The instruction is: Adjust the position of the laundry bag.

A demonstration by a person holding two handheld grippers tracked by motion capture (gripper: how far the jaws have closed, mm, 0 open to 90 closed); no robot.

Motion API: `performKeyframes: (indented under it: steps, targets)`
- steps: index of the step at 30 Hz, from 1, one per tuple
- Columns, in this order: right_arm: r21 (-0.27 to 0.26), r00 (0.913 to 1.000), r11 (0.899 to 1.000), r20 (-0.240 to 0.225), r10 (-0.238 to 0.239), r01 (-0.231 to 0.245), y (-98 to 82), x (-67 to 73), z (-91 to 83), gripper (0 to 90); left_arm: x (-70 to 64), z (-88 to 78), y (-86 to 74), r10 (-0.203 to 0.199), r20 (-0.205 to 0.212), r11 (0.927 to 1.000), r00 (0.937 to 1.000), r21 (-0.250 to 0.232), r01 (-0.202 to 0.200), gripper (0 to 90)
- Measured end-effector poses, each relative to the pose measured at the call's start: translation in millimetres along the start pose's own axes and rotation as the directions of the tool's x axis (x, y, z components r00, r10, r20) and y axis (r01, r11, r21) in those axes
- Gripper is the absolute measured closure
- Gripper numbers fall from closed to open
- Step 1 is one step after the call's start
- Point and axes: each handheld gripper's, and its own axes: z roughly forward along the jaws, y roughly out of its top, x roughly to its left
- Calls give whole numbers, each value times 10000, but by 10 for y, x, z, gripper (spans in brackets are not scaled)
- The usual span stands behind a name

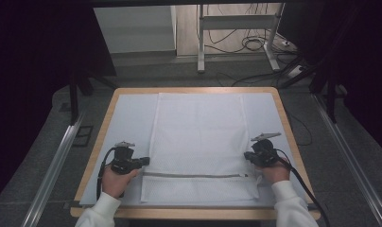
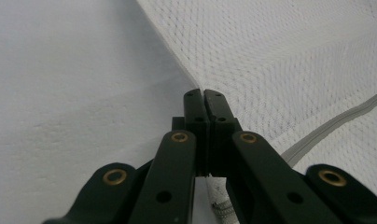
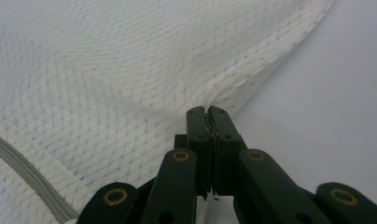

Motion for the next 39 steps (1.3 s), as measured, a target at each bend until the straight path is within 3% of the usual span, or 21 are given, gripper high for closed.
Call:
performKeyframes:
  steps: [17, 28, 31, 32, 33, 34, 35, 36, 37, 39]
  targets:
    - [-62, 9992, 9995, -261, -309, 307, 80, 207, 88, 872, 172, -99, -87, -198, -447, 9998, 9988, 3, 199, 899]
    - [10, 9988, 9992, -288, -401, 401, 73, 213, 119, 861, 176, -81, -112, -45, -623, 9999, 9980, 119, 52, 876]
    - [11, 9989, 9992, -257, -400, 400, 69, 207, 120, 828, 175, -87, -116, 75, -754, 10000, 9971, -9, -76, 760]
    - [-134, 9989, 9989, -138, -443, 441, 65, 195, 106, 735, 165, -102, -102, 318, -923, 9995, 9952, -43, -324, 709]
    - [-134, 9989, 9989, -138, -443, 441, 65, 195, 106, 735, 165, -102, -102, 318, -923, 9995, 9952, -43, -324, 647]
    - [-501, 9993, 9981, 30, -365, 366, 67, 170, 68, 599, 144, -128, -61, 565, -1089, 9982, 9924, -145, -584, 582]
    - [-501, 9993, 9981, 30, -365, 366, 67, 170, 68, 599, 144, -128, -61, 565, -1089, 9982, 9924, -145, -584, 523]
    - [-692, 9995, 9972, 132, -272, 281, 71, 154, 45, 542, 127, -147, -40, 536, -1074, 9978, 9928, -342, -576, 523]
    - [-1058, 9998, 9944, 209, -61, 82, 74, 127, -6, 465, 107, -171, -20, 453, -1154, 9969, 9923, -589, -524, 361]
    - [-1241, 9999, 9923, 172, -5, 26, 71, 110, -29, 436, 50, -219, -1, 368, -1350, 9919, 9902, -1158, -526, 330]
